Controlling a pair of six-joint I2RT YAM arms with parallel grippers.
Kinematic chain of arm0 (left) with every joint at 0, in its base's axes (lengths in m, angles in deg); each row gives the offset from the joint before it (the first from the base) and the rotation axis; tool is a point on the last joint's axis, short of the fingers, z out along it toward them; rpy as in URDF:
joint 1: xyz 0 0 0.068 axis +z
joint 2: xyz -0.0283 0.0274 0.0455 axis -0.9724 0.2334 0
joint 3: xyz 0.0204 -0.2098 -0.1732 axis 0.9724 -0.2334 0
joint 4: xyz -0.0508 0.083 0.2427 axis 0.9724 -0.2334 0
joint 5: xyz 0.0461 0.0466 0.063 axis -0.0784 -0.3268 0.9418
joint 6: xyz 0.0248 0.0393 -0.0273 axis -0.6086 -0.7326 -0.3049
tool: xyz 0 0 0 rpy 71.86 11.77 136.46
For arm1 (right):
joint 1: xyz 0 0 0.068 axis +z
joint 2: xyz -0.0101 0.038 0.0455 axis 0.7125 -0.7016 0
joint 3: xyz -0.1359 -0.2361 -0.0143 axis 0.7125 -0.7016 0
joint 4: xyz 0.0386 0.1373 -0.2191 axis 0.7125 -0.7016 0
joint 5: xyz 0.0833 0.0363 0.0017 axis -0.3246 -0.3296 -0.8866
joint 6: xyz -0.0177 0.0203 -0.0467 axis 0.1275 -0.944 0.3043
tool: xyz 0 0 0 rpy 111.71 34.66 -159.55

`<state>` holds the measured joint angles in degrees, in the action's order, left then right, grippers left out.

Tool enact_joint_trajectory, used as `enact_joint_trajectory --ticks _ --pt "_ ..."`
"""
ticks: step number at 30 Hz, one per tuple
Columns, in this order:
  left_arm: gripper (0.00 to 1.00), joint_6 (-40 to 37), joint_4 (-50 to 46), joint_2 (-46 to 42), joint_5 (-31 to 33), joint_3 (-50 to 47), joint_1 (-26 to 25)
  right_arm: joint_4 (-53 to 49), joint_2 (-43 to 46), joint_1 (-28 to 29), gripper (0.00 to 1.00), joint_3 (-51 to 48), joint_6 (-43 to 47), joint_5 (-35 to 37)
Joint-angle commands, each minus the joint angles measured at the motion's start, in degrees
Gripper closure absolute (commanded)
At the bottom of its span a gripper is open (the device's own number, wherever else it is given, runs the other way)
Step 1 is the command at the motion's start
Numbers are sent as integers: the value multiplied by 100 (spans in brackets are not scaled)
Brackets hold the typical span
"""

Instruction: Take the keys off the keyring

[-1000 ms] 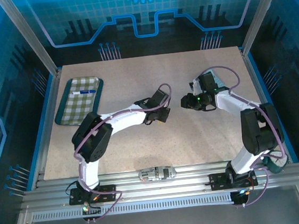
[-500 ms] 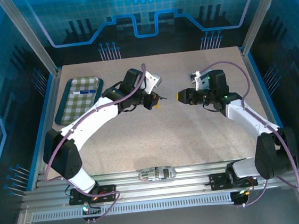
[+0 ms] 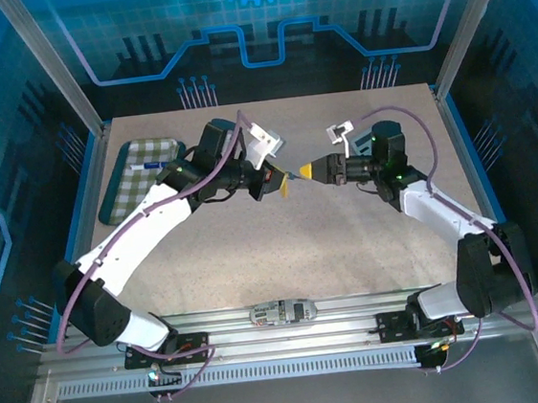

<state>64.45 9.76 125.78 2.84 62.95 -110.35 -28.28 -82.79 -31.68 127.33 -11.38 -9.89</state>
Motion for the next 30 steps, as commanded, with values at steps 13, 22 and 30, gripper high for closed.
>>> enact_joint_trajectory --ticks 13,22,30 --pt "100 -34 219 -562 -138 -267 25 4353 -781 393 64 -304 -3093 -1057" --pt "100 -41 331 -644 4 -333 23 6323 -1425 589 69 -94 -4673 -1293" --pt "100 -94 397 -843 190 -488 101 6319 -1331 413 71 -128 -4716 -1330"
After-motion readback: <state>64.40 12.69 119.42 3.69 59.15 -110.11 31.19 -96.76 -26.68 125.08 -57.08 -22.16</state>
